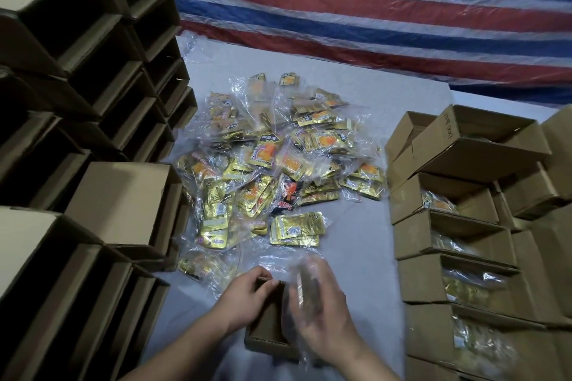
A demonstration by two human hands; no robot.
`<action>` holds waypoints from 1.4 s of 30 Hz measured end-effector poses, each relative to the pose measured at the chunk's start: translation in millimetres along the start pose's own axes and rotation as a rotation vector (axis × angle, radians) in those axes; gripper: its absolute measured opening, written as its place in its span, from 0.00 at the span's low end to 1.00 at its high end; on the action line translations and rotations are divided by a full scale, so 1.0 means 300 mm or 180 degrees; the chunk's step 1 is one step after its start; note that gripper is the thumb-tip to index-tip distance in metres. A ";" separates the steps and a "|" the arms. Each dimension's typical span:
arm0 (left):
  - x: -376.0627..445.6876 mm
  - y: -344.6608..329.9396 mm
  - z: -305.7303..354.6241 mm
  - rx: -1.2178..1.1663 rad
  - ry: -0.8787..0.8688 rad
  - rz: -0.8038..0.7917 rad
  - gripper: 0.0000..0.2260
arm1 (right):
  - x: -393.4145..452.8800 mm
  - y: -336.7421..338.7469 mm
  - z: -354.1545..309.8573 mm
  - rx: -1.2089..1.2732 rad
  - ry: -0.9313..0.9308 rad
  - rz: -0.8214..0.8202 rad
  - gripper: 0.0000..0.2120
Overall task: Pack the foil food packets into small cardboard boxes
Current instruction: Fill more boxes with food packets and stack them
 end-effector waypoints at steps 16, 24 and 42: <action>0.018 0.002 0.033 -0.0080 -0.0107 -0.0350 0.05 | -0.019 -0.268 0.248 -0.1421 -0.0567 -0.2989 0.16; 0.018 -0.009 0.059 -0.0068 -0.0285 -0.0412 0.05 | -0.058 -0.313 0.409 -0.2722 -0.0431 -0.3447 0.28; 0.037 -0.028 0.042 0.0195 -0.0395 -0.0256 0.05 | -0.060 -0.230 0.458 -0.2241 -0.1799 -0.3046 0.17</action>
Point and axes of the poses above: each hand's wrist, its own x-axis towards the middle knuckle, its own y-axis out of the back of the hand, z = x × y, the point moved 9 cm from there along x, towards the middle knuckle, and after that the axes turned 7 degrees about -y, right-handed, at the moved point
